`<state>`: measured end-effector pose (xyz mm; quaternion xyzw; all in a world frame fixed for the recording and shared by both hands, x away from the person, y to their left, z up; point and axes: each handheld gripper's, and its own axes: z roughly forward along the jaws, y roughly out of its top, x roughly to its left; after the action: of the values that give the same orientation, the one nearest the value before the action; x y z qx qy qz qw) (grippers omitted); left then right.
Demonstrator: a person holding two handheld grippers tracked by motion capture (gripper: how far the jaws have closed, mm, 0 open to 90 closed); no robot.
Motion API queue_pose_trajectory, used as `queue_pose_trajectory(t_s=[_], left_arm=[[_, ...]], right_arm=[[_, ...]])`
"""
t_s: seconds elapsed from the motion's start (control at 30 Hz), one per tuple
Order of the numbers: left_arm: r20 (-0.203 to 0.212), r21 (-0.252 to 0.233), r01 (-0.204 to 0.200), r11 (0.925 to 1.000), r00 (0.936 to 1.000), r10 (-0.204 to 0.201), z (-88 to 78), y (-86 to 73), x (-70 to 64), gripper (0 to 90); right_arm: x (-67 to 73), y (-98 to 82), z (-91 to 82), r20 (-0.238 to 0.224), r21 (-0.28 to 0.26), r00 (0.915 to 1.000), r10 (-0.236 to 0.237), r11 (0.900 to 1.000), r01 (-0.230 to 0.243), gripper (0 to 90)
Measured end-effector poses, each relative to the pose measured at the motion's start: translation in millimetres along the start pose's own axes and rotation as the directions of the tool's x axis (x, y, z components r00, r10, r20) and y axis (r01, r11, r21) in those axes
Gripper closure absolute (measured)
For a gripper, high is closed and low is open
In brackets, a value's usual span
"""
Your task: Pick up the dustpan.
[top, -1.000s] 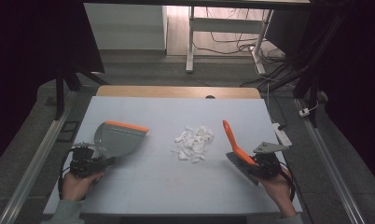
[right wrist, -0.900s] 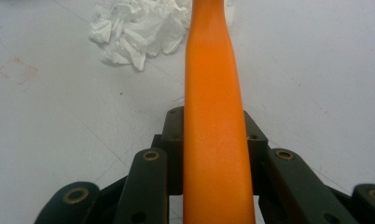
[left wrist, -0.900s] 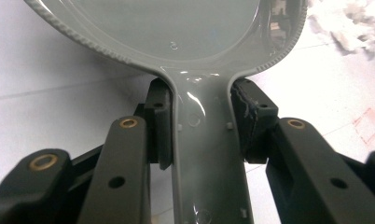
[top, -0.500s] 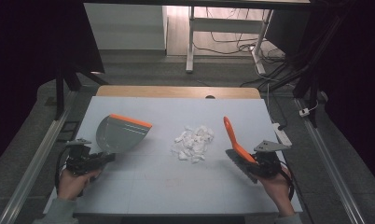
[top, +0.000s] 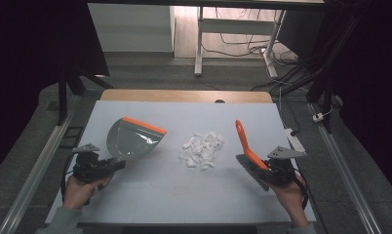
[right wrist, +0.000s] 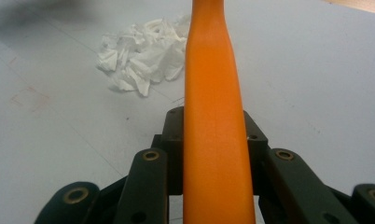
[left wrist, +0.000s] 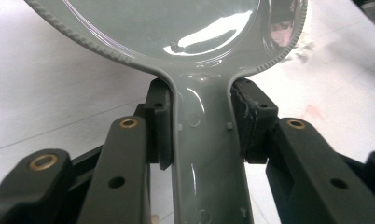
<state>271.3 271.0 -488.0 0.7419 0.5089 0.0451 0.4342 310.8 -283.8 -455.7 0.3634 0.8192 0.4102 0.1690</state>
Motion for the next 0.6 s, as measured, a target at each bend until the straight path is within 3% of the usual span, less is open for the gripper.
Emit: queue_pose_trajectory(t_s=[0.17, 0.4, 0.6], left_arm=[[0.036, -0.016, -0.046, 0.9988, 0.9983, 0.047, -4.0, 0.7, -7.2, 61.5], [0.063, -0.004, -0.085, 0.9964, 0.9944, 0.085, -5.0, -0.5, -14.9, 61.5], [0.083, -0.013, -0.083, 0.9965, 0.993, 0.084, -7.1, -1.9, -16.2, 61.4]], right_arm=[[2.2, 1.7, -0.2, -0.007, -0.012, 0.9999, 0.008, 1.0, -0.008, 70.7], [9.0, 5.2, 2.0, -0.01, -0.012, 0.9999, -0.006, 1.0, 0.006, 70.7], [10.9, 8.3, 3.6, -0.017, -0.023, 0.9998, -0.008, 1.0, 0.007, 70.7]])
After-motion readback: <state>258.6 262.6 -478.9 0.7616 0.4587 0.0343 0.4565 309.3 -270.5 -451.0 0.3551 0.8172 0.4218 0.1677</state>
